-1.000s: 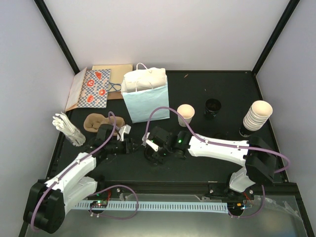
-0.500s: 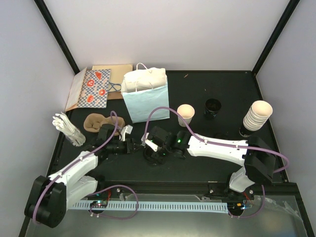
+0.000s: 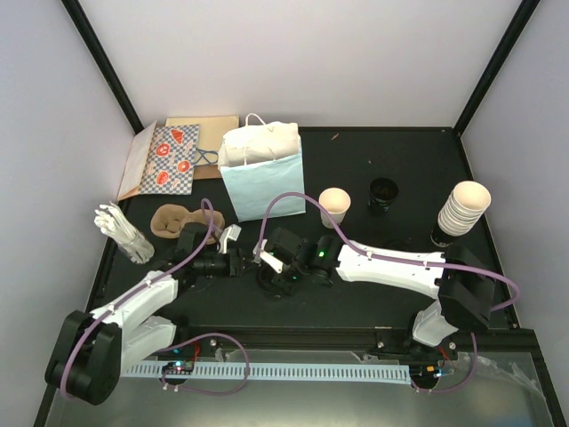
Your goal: Pack the takeout coffee
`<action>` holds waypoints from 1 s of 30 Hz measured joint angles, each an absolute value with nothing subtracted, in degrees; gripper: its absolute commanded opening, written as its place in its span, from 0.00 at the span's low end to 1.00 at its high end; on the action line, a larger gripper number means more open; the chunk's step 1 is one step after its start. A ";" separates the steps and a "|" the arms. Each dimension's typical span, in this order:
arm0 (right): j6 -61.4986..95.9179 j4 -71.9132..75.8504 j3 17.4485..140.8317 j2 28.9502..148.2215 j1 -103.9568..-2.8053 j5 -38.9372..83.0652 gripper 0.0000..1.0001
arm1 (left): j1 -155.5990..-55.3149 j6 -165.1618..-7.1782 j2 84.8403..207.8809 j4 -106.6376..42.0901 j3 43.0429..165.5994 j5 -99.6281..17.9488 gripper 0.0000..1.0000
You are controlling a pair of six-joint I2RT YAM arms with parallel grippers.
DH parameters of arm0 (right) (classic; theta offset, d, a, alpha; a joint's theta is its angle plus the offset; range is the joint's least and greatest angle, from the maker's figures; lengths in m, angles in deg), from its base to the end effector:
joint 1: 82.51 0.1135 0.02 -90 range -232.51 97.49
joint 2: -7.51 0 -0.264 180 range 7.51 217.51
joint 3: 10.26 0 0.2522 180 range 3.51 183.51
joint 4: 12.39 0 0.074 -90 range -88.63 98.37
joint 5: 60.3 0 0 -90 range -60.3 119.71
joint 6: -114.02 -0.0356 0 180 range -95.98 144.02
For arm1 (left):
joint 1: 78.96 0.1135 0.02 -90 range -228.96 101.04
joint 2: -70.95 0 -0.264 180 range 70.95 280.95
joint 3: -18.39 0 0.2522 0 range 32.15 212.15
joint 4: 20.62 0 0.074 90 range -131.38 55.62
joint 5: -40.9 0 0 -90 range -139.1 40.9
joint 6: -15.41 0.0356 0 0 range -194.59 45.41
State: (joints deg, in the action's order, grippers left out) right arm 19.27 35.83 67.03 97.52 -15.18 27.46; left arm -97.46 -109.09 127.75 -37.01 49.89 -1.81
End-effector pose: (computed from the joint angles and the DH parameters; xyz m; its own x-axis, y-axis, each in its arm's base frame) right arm 0.1218 0.2951 0.2262 -0.4127 -0.7734 -0.4812 -0.8983 0.4331 0.0743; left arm 0.1593 -0.0809 0.1613 -0.9364 -0.0918 -0.3386 0.2490 0.5062 -0.8257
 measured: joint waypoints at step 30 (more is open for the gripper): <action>18.94 36.75 67.75 98.48 -15.13 27.38 0.65 | -98.99 -107.67 133.56 -31.74 49.91 -0.79 0.32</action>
